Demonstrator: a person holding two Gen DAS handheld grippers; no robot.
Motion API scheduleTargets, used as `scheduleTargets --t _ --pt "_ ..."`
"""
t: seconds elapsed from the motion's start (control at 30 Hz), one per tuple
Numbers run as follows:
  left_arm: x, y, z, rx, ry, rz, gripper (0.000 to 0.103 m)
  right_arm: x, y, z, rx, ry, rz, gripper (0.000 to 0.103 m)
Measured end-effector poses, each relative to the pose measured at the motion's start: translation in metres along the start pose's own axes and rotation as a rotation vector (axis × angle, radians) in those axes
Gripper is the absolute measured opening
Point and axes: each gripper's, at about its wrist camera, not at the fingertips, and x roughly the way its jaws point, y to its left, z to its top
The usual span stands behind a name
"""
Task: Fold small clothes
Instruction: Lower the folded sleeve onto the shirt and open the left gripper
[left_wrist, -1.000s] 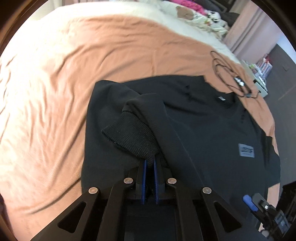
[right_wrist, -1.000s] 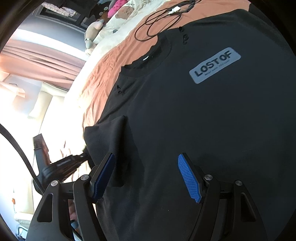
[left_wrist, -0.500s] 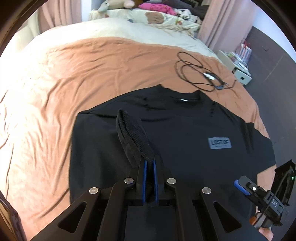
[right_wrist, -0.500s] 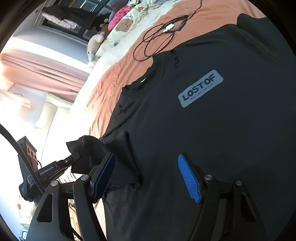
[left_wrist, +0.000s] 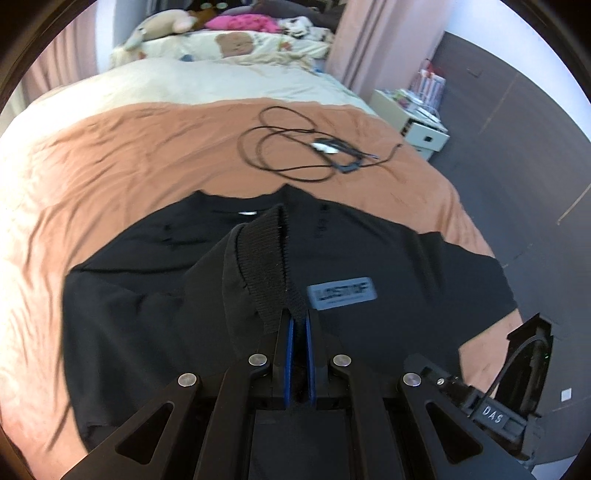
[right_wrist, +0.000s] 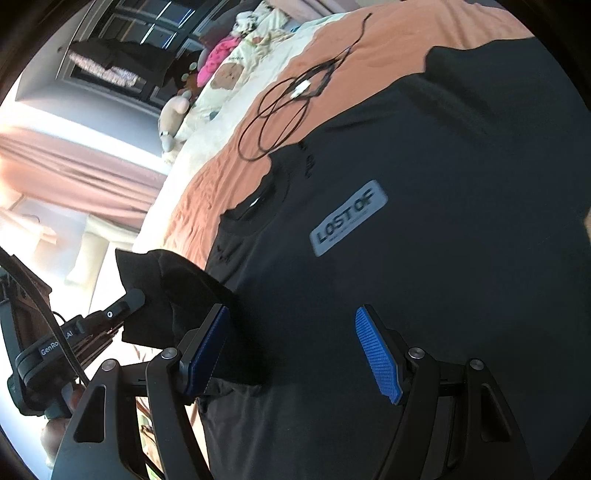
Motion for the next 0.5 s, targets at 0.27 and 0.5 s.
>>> scheduleTargets --t 0.27,0.5 --pt "0.025 -0.044 0.001 0.051 0.01 -0.097 0.005 -0.014 -0.021 0.005 0.101 -0.057 -0.026 0.077" --pt "0.023 -0.038 0.0 0.057 0.015 -0.108 0.029 -0.02 -0.027 -0.002 0.173 -0.096 -0.043 0.077"
